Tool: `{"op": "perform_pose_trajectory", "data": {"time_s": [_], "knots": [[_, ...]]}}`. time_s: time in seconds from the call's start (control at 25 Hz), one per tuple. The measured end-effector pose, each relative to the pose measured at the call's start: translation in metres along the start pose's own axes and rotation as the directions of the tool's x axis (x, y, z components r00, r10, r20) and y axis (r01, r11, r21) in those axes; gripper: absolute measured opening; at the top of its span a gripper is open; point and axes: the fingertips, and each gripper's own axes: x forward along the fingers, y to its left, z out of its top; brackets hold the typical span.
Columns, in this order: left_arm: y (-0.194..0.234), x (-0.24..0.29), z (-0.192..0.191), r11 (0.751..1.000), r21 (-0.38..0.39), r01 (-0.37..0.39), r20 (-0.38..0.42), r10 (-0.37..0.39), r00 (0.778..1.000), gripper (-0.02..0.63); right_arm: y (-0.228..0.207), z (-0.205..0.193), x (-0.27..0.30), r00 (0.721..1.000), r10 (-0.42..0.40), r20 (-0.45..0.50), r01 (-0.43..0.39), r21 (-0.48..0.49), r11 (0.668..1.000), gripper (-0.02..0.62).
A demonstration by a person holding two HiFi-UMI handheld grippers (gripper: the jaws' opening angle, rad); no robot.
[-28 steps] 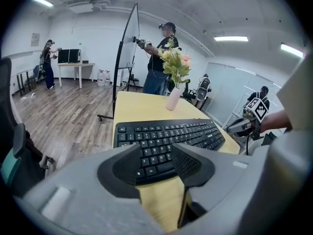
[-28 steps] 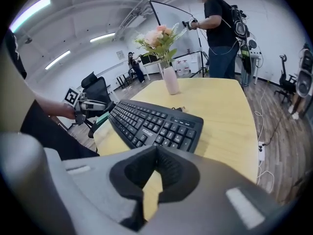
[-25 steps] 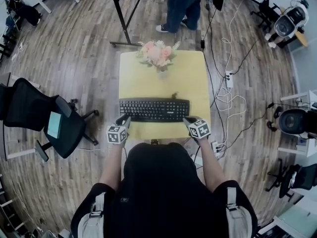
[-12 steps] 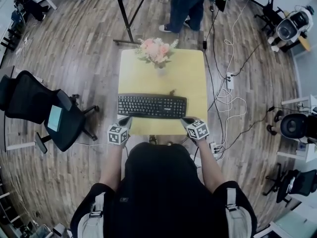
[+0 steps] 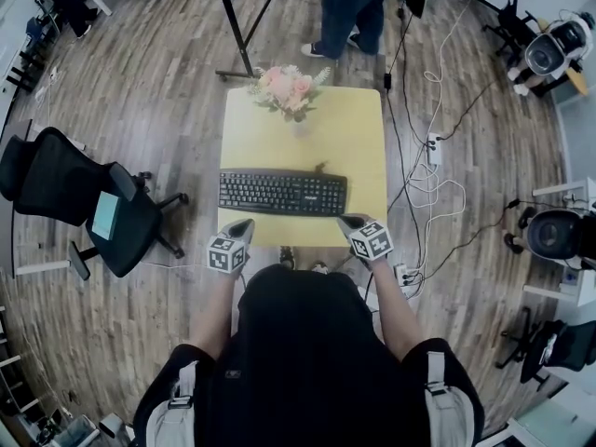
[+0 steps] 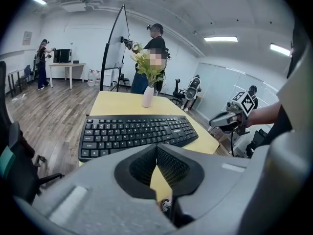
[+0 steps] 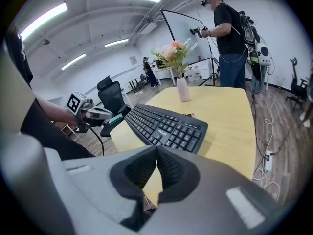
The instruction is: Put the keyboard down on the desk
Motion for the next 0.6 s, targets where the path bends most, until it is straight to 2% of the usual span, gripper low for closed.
{"op": "perform_pose_trajectory", "data": {"time_s": [0.6], "knots": [[-0.038,-0.004,-0.001,0.999,0.034,-0.002,-0.013,0.002,1.0,0.012,0.015,-0.014,-0.015,0.998,0.05,0.025,-0.049,-0.041,0.998,0.002]]}}
